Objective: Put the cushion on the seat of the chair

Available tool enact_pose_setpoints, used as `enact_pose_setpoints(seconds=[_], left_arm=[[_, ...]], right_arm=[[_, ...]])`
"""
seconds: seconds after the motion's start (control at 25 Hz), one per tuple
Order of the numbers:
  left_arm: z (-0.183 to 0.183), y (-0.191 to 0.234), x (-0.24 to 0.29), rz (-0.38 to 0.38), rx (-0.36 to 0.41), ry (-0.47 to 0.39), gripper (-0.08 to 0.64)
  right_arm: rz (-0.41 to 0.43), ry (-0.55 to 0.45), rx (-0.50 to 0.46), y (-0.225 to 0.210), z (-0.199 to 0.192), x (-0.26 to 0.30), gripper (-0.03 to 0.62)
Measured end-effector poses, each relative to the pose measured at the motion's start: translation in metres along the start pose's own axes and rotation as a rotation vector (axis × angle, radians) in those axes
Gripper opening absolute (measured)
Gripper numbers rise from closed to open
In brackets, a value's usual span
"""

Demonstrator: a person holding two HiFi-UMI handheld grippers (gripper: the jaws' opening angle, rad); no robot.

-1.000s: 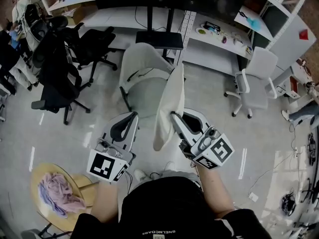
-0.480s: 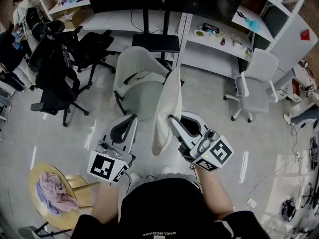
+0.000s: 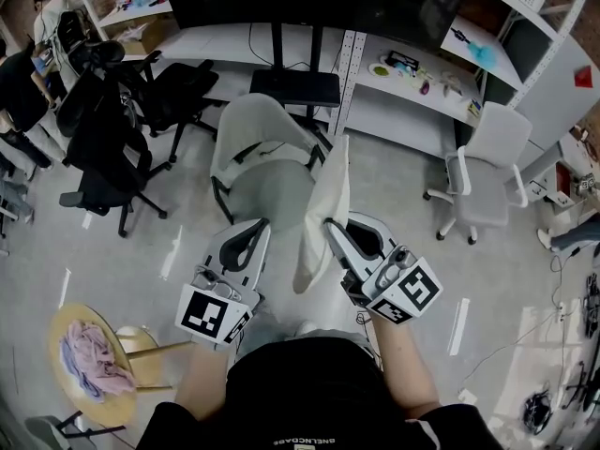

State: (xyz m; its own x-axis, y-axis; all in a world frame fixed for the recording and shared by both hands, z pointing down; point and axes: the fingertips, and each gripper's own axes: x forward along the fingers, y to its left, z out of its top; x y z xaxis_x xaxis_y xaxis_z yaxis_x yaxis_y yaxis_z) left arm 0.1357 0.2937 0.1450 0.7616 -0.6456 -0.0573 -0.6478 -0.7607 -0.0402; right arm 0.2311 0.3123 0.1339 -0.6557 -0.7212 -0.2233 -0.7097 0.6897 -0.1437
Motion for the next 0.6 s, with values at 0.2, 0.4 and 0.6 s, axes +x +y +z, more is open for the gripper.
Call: enact_pose_setpoints(seconds=[0.2, 0.4, 0.6], left_arm=[[-0.011, 0.016, 0.020, -0.003, -0.015, 0.010, 0.011], [-0.024, 0.054, 0.039, 0.017, -0.036, 0.022, 0.011], [-0.037, 0.108, 0.064, 0.021, -0.054, 0.037, 0.011]], right_arm=[[-0.021, 0.015, 0.007, -0.026, -0.007, 0.012, 0.044], [-0.045, 0.046, 0.005, -0.053, -0.021, 0.040, 0.044], [-0.076, 0.072, 0.015, -0.086, -0.037, 0.085, 0.044]])
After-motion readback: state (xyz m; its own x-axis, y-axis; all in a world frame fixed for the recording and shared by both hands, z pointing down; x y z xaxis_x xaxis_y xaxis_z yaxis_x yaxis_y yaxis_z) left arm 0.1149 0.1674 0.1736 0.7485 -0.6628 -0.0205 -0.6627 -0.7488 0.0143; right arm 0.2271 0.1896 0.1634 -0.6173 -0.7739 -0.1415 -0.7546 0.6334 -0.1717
